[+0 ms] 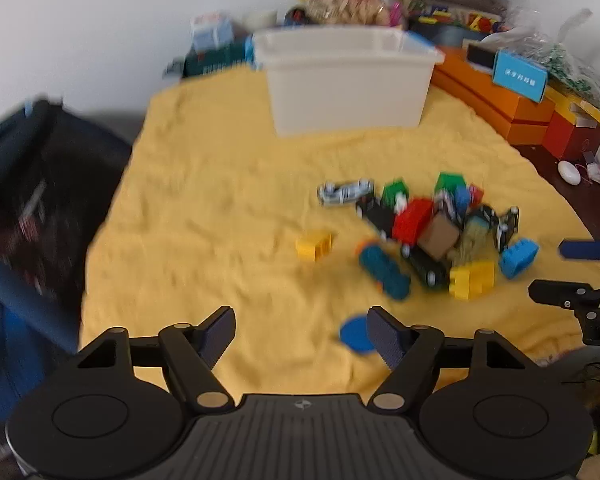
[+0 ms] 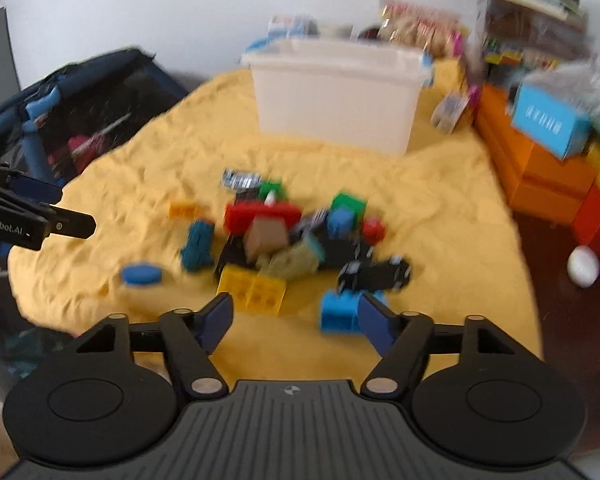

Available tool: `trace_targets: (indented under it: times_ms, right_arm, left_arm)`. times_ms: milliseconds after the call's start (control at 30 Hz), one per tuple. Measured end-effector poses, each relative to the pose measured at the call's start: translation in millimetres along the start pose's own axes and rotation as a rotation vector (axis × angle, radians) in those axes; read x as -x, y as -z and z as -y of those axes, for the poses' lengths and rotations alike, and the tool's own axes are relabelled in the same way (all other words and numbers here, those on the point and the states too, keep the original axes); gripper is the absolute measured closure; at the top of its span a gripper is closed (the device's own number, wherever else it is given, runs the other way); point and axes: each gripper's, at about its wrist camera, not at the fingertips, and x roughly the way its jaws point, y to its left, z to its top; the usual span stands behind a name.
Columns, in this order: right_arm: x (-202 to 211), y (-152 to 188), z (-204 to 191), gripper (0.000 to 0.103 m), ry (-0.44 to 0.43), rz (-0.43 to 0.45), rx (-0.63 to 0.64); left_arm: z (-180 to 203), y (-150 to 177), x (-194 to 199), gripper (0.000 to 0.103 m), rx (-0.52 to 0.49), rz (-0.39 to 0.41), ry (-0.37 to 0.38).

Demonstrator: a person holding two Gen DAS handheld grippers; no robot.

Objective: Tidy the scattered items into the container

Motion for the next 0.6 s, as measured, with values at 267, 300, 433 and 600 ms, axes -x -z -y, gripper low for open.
trace_targets:
  times_ms: [267,300,433,600]
  right_arm:
    - [-3,1,-4,0.070,-0.025,-0.066,0.061]
    - [-3,1,-2,0.070,-0.014,-0.067,0.059]
    - [-2,-3,18,0.070,0.049,-0.055,0.012]
    - [-6,-12,40,0.076,0.095,-0.047,-0.038]
  left_arm:
    - [13,2,-13,0.053,0.013,-0.085,0.225]
    - [21,-5,-12,0.053,0.003,-0.069,0.285]
    - [61,-33,-16,0.053,-0.144,0.036,0.340]
    - [88,-50,-51,0.083,-0.213,0.047,0.285]
